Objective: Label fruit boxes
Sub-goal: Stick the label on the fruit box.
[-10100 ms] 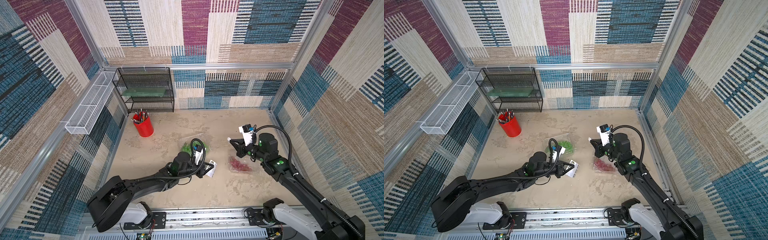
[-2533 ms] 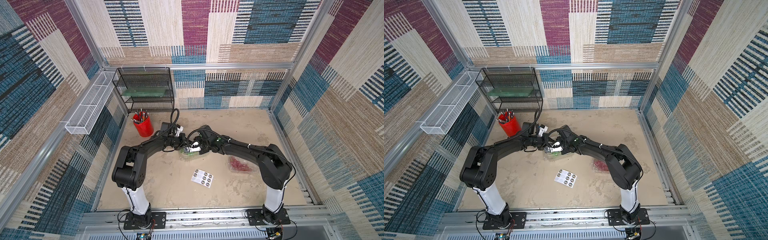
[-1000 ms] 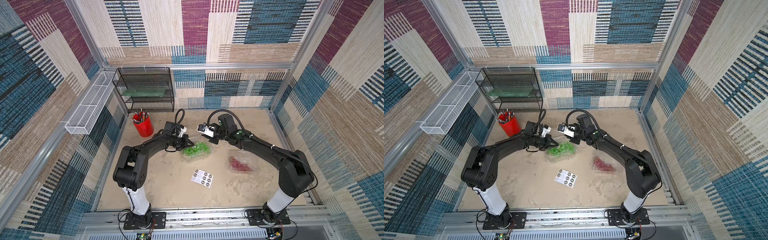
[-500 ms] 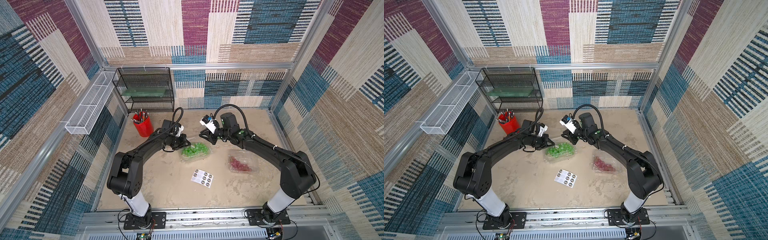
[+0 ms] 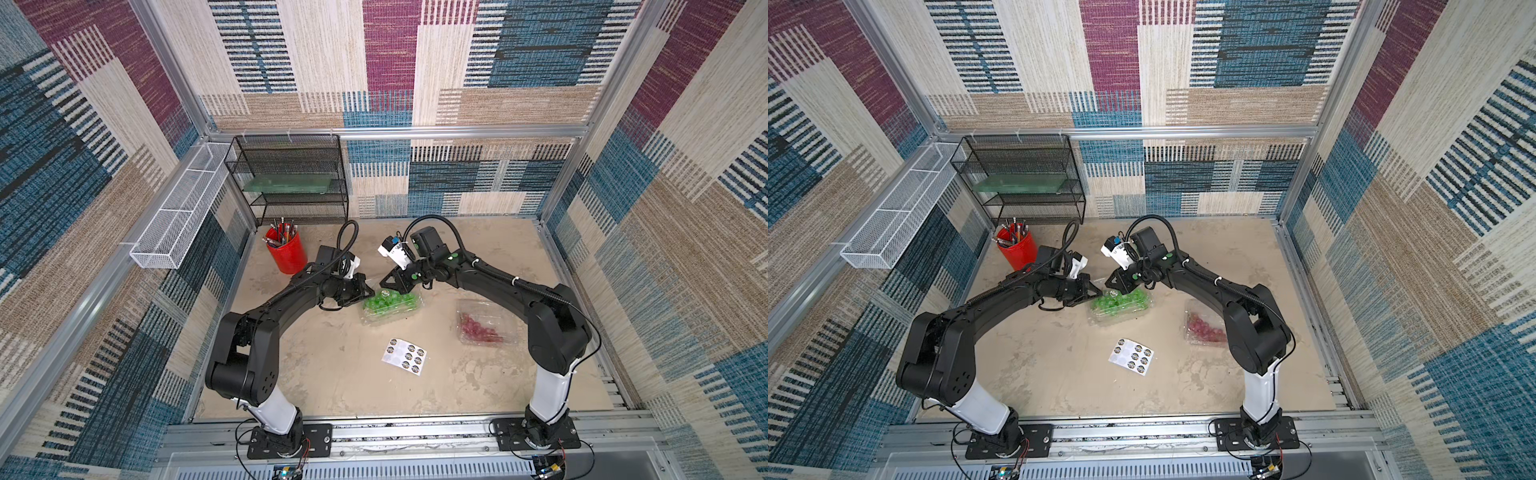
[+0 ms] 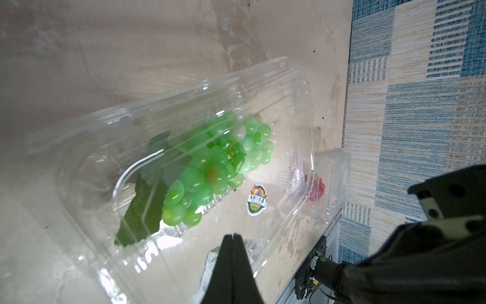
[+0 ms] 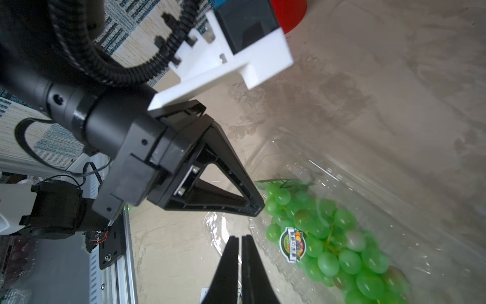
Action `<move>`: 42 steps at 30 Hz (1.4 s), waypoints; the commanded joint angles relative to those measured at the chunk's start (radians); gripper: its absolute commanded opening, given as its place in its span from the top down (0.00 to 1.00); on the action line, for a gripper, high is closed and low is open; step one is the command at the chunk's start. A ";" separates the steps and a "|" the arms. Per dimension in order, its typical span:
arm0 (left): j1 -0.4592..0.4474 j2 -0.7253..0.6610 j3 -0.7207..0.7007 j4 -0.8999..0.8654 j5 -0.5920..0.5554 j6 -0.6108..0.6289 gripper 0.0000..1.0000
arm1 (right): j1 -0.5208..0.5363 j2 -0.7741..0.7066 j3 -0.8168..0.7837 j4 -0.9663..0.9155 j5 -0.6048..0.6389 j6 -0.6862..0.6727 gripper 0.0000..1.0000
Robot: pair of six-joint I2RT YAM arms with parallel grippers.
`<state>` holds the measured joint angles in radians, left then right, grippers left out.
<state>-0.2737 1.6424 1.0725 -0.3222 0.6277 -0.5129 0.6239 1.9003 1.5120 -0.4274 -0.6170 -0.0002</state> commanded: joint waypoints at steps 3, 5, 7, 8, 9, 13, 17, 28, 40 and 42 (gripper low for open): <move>0.008 0.001 -0.009 -0.003 -0.014 0.033 1.00 | 0.023 0.050 0.025 -0.026 0.014 0.023 0.88; 0.008 0.002 -0.011 -0.004 -0.015 0.035 1.00 | 0.026 0.067 0.031 -0.030 0.036 0.022 0.88; 0.009 0.003 -0.013 -0.003 -0.018 0.035 1.00 | 0.022 0.080 0.040 -0.036 0.050 0.022 0.89; 0.010 0.004 -0.014 -0.002 -0.016 0.035 1.00 | 0.021 0.087 0.043 -0.040 0.054 0.021 0.89; 0.010 0.007 -0.013 -0.002 -0.016 0.035 1.00 | 0.018 0.091 0.043 -0.040 0.056 0.020 0.89; 0.010 0.014 -0.013 0.000 -0.014 0.034 1.00 | 0.008 0.106 0.042 -0.043 0.063 0.022 0.89; 0.010 0.016 -0.013 0.001 -0.015 0.032 1.00 | 0.003 0.119 0.039 -0.042 0.054 0.017 0.89; 0.008 0.025 -0.009 0.003 -0.010 0.032 1.00 | -0.005 0.146 0.039 -0.048 0.083 0.025 0.89; 0.009 0.028 -0.008 -0.003 -0.011 0.033 1.00 | -0.043 0.100 -0.011 -0.054 0.114 0.022 0.89; 0.010 0.026 -0.008 -0.005 -0.014 0.034 1.00 | -0.051 0.087 -0.020 -0.057 0.121 0.019 0.89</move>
<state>-0.2642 1.6669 1.0622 -0.3206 0.6312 -0.5121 0.5793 2.0033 1.5028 -0.4465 -0.5484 0.0212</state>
